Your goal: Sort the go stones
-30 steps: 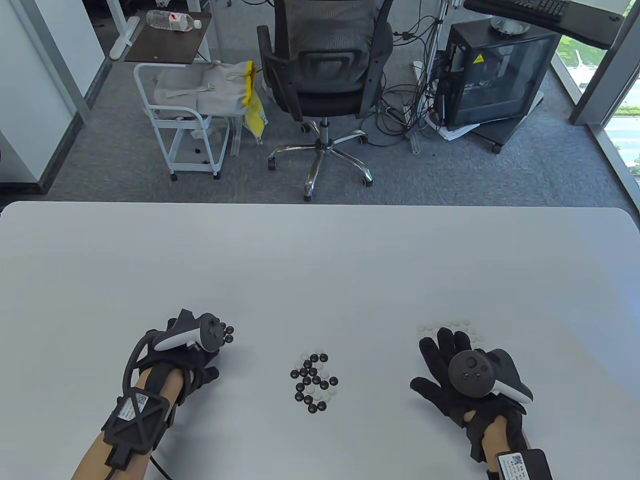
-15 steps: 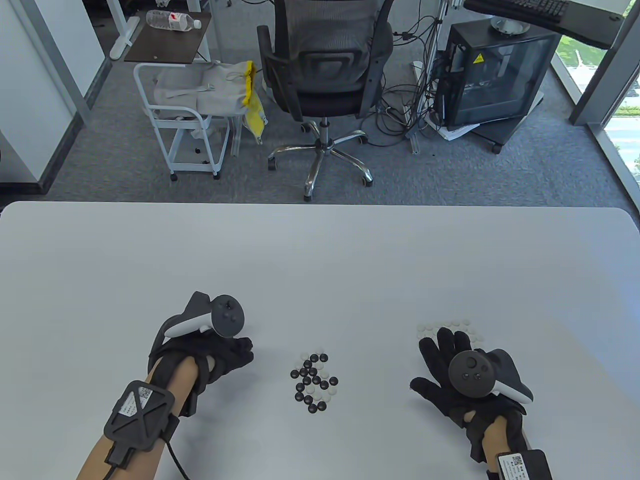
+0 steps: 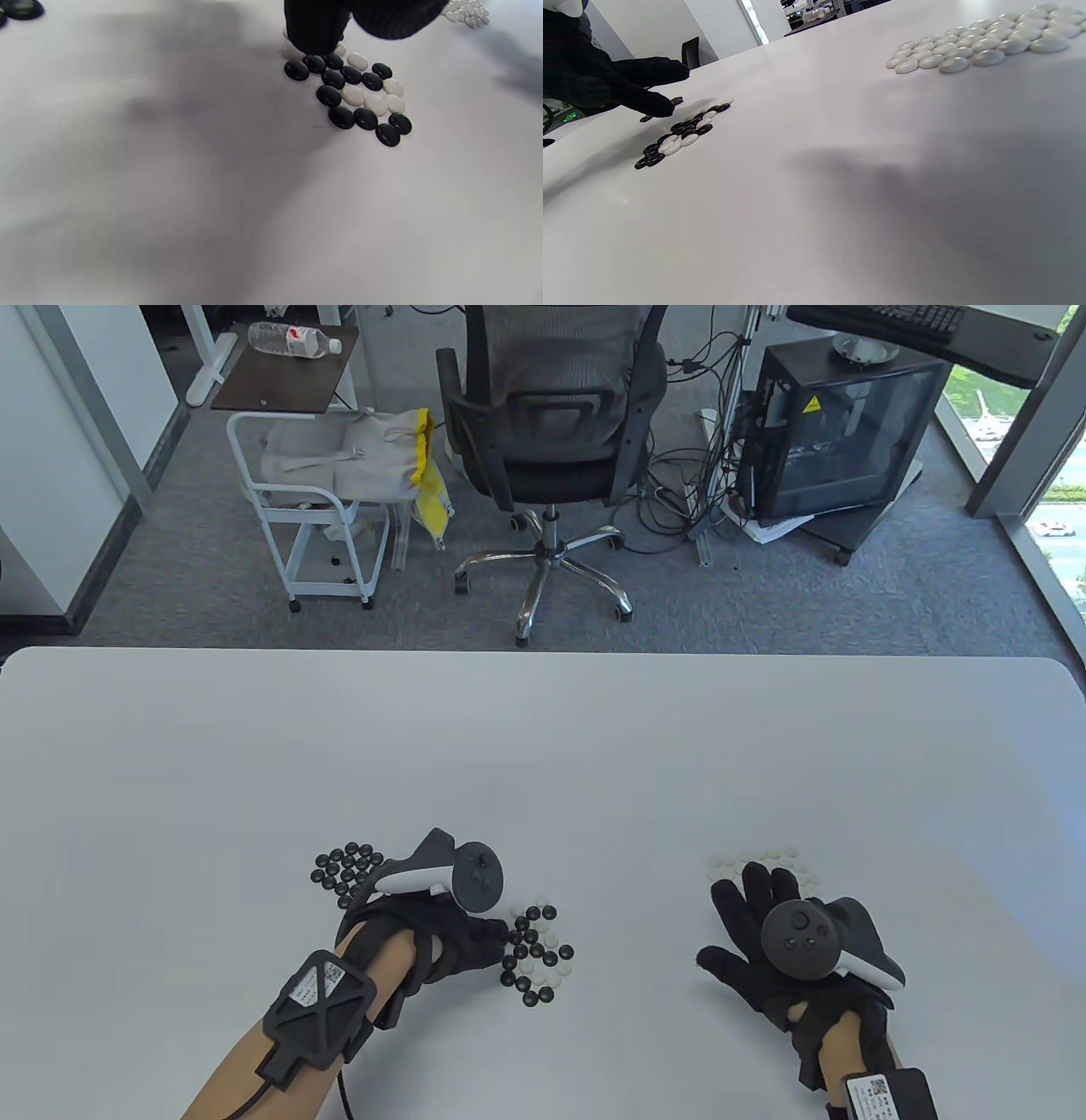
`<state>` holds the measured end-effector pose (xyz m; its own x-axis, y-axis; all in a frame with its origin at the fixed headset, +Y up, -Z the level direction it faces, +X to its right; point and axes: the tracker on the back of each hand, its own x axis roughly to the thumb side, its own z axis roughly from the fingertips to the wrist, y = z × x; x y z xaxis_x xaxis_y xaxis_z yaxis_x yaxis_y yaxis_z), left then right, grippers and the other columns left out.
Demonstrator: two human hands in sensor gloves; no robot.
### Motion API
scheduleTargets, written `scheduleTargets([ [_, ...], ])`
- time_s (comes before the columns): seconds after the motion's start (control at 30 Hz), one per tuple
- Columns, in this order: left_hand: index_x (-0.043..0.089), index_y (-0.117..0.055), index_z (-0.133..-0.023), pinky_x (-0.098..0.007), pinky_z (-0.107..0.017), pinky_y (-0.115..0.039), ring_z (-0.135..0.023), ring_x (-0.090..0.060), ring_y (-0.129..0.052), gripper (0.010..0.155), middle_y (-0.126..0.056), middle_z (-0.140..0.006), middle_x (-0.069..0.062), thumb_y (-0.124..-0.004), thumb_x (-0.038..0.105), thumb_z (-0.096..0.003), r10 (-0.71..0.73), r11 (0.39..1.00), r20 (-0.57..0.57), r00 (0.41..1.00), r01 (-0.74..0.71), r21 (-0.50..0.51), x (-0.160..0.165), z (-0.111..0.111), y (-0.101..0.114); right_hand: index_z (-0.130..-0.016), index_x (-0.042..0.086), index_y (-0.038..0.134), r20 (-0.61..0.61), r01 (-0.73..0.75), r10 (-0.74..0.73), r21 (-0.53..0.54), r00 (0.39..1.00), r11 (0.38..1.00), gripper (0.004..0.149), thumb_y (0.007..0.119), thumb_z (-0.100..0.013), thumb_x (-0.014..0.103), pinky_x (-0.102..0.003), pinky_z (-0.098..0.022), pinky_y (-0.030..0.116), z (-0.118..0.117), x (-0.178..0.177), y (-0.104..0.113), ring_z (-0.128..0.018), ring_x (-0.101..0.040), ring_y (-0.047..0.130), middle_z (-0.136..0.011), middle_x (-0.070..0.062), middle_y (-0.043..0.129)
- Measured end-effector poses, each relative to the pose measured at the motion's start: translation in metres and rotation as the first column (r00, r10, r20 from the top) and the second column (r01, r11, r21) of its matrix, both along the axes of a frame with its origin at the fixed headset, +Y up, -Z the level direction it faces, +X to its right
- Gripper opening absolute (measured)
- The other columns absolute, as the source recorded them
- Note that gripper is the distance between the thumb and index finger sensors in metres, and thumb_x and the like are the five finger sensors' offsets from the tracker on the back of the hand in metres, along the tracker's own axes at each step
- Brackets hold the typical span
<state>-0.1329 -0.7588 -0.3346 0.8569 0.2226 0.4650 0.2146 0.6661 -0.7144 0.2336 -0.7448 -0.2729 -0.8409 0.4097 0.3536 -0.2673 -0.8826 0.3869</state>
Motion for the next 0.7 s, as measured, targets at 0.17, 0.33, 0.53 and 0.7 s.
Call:
scheduleTargets([
  [0.17,0.032,-0.051,-0.114,-0.080,-0.056,-0.007,-0.093,-0.053,0.012,0.065,0.008,-0.112,-0.023,-0.054,0.053,-0.0522,-0.038,0.999,0.008,0.999,0.038,-0.007,0.007,0.000,-0.009,-0.116,-0.004,0.024,0.000,-0.002,0.002,-0.001,1.000,1.000,0.084,0.054,-0.061,0.051,-0.090,-0.058,0.016,0.000,0.000,0.000,-0.093,-0.069,0.001,-0.109,-0.045,0.002],
  [0.33,0.032,-0.056,-0.113,-0.080,-0.056,-0.007,-0.094,-0.053,0.012,0.064,0.007,-0.113,-0.022,-0.054,0.054,-0.0520,-0.060,0.998,-0.024,0.998,0.060,0.012,-0.006,-0.003,-0.007,-0.117,-0.004,0.024,0.001,0.000,0.000,0.001,1.000,1.000,0.084,0.054,-0.061,0.051,-0.090,-0.058,0.016,0.000,0.000,0.001,-0.093,-0.069,0.001,-0.109,-0.045,0.002],
  [0.53,0.033,-0.057,-0.112,-0.080,-0.056,-0.005,-0.093,-0.052,0.014,0.064,0.008,-0.112,-0.021,-0.054,0.054,-0.0518,-0.138,0.989,-0.222,0.965,0.147,0.020,-0.062,-0.029,-0.005,-0.116,-0.004,0.024,0.002,-0.003,0.003,-0.003,1.000,1.000,0.084,0.054,-0.061,0.051,-0.090,-0.058,0.016,0.000,0.000,0.000,-0.093,-0.069,0.001,-0.109,-0.045,0.003],
  [0.7,0.033,-0.060,-0.112,-0.080,-0.056,-0.004,-0.093,-0.052,0.014,0.063,0.008,-0.112,-0.021,-0.055,0.053,-0.0518,-0.144,0.989,-0.323,0.935,0.151,-0.005,-0.097,-0.036,-0.003,-0.116,-0.004,0.024,0.000,-0.001,0.001,-0.002,1.000,1.000,0.084,0.054,-0.061,0.051,-0.090,-0.058,0.016,0.000,0.001,0.000,-0.094,-0.069,0.002,-0.109,-0.045,0.003],
])
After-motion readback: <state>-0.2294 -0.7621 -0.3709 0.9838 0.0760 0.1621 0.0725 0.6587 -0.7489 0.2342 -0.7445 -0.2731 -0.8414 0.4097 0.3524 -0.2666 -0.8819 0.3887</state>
